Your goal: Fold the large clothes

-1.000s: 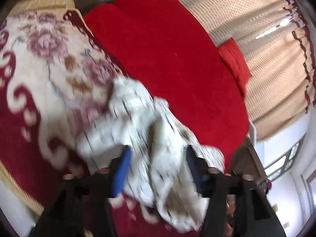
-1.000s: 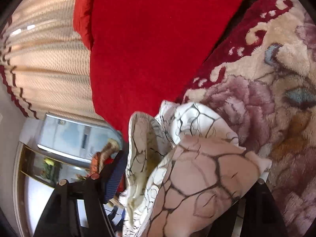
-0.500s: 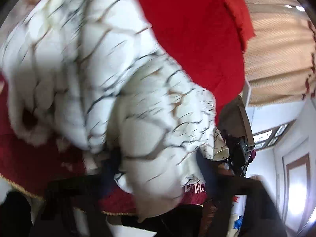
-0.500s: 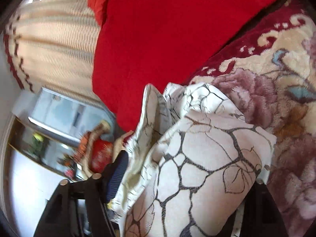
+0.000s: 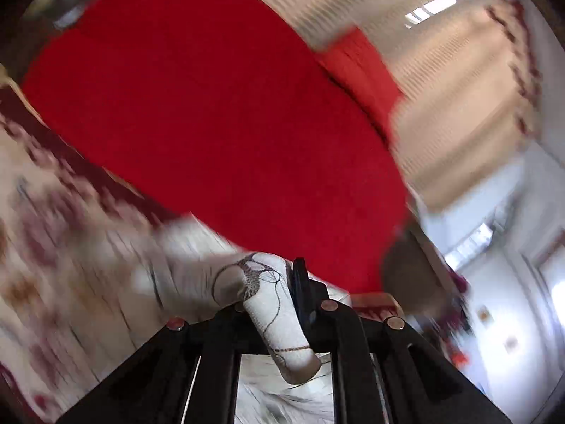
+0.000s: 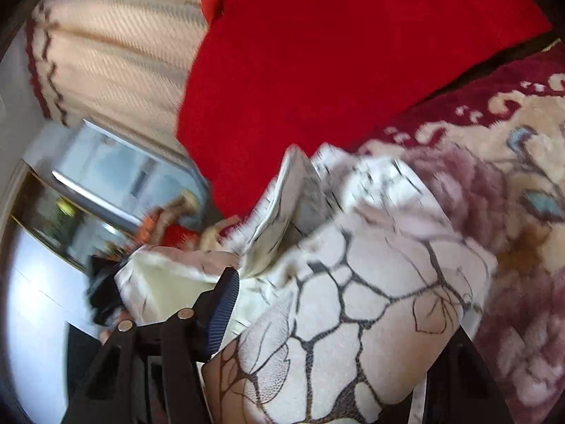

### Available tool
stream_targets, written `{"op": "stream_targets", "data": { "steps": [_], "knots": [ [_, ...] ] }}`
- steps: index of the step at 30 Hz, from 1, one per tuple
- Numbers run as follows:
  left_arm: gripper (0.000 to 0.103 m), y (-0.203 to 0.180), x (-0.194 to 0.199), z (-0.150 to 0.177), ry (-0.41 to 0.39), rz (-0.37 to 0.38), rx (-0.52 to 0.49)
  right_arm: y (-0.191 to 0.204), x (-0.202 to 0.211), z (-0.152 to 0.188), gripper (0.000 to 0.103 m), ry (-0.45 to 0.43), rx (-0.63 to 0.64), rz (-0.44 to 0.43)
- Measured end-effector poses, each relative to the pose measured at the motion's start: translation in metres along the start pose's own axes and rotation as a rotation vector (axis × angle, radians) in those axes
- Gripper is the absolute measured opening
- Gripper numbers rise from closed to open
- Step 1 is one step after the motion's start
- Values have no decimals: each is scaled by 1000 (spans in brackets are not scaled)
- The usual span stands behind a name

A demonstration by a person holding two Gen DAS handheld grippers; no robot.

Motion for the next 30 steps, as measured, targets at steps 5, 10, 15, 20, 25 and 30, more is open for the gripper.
{"op": "stream_targets", "data": {
  "steps": [5, 10, 15, 20, 25, 30],
  "knots": [
    [15, 92, -54, -28, 49, -202, 229, -33, 3, -32, 63, -175, -148, 6],
    [55, 108, -33, 24, -114, -201, 253, -53, 27, -50, 64, -304, -210, 38],
    [74, 71, 24, 70, -276, -194, 67, -20, 21, -40, 64, -284, -43, 65],
    [76, 63, 25, 101, -184, -377, -83, 6, -2, -15, 64, -200, 66, 98],
    [76, 85, 5, 132, -50, -602, -169, 25, -14, 9, 64, -154, 143, 107],
    [76, 90, 18, 126, -80, -613, -181, 31, -28, 34, 64, -81, 150, 106]
  ]
}}
Point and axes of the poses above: each gripper's, at about its wrist camera, not at the fingertips, and x roughly against the way its jaws point, y to its left, z to its underside, the point moved 4 cm from there along -x, roughly the way its jaws point, and after that the axes turned 8 degrees about -y, right-handed, at the moved point
